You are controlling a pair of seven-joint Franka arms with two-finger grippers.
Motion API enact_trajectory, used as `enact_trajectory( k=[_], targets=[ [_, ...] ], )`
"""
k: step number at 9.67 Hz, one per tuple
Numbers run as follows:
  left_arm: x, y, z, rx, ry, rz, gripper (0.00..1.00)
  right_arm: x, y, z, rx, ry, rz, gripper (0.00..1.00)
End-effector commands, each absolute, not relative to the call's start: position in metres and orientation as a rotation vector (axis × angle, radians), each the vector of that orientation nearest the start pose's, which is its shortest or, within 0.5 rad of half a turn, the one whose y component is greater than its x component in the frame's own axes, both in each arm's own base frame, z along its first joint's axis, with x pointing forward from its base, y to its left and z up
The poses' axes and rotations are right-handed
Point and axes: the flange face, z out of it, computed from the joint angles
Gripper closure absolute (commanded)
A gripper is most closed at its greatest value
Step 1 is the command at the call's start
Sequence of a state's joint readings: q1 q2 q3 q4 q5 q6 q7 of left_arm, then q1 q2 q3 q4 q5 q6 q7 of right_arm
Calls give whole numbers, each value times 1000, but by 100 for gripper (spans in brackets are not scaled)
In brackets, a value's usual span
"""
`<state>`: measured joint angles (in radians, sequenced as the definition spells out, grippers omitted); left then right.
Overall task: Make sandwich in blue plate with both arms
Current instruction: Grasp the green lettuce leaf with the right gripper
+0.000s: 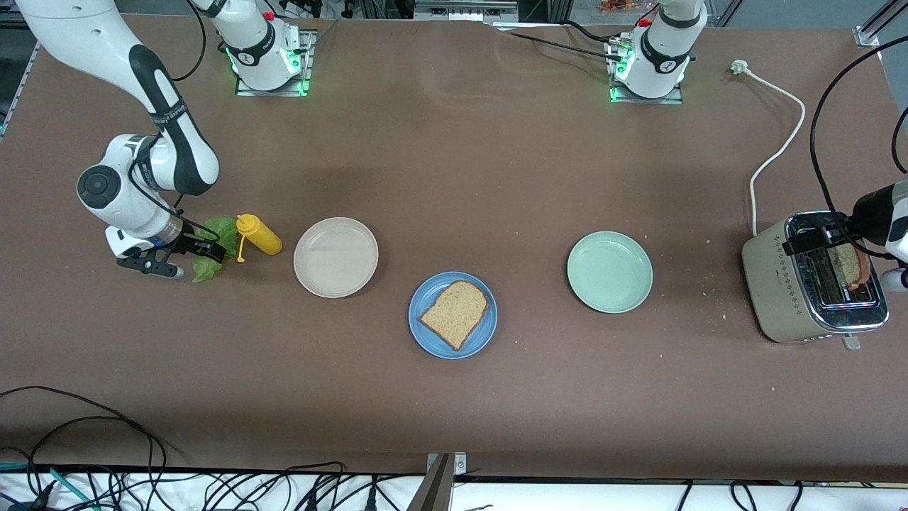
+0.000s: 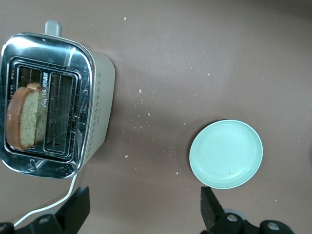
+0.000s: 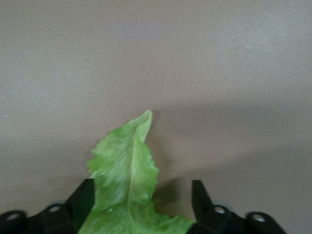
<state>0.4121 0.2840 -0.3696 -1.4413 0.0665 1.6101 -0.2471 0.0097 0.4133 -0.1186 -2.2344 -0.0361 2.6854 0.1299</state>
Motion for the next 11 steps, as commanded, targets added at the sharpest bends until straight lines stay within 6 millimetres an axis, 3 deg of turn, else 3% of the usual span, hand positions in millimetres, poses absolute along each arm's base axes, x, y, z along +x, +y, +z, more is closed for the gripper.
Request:
enact_trajectory(
  k=[1,2,3,6,8,11],
  targets=[
    [621,64,549,-3144,-381,95,0,549,-65,189,-3196,280,-94,80],
    [622,63,551,-3150,-330,87,0,547,-66,187,-3195,297,-87,95],
    [623,64,554,-3152,-326,74,0,549,-65,190,-3197,278,-96,100],
    [623,64,554,-3162,-314,77,0,561,-65,211,-3196,265,-145,100],
    [624,64,556,-3164,-315,72,0,581,-68,251,-3205,224,-40,100],
    [623,59,561,-3182,-312,59,0,609,-70,338,-3202,240,180,100]
  ],
)
